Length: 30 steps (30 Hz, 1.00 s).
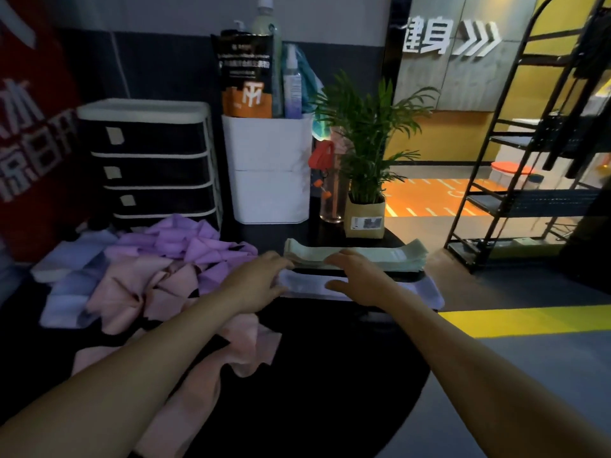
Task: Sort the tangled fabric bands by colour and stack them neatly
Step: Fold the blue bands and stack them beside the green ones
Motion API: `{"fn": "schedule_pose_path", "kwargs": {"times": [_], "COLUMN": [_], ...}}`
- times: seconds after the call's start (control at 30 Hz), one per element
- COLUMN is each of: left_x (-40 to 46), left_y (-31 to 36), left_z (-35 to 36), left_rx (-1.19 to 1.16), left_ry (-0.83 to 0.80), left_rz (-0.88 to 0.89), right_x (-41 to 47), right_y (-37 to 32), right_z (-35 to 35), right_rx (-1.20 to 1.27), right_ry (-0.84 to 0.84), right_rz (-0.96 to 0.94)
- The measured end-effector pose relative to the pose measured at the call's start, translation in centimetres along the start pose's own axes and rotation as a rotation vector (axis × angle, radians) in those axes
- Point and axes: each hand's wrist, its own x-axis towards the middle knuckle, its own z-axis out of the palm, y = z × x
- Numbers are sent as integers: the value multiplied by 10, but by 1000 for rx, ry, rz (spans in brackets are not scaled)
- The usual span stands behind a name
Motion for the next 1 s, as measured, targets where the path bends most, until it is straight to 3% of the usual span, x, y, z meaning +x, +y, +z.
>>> {"fn": "schedule_pose_path", "kwargs": {"times": [0.2, 0.47, 0.7, 0.83, 1.0], "left_x": [-52, -112, -155, -164, -165], "left_y": [-51, -134, -194, -216, -227], "left_z": [-39, -71, -80, -71, -62], "left_rx": [85, 44, 37, -78, -301], "left_ry": [157, 213, 360, 390, 426], "left_rz": [-127, -321, -656, -826, -854], "right_x": [47, 106, 139, 152, 162], "right_y": [-81, -179, -240, -252, -253], "right_z": [30, 67, 100, 113, 123], "right_rx": [71, 174, 203, 161, 168], "right_ry": [33, 65, 34, -18, -12], "right_rz": [-85, -234, -337, -334, -313]}}
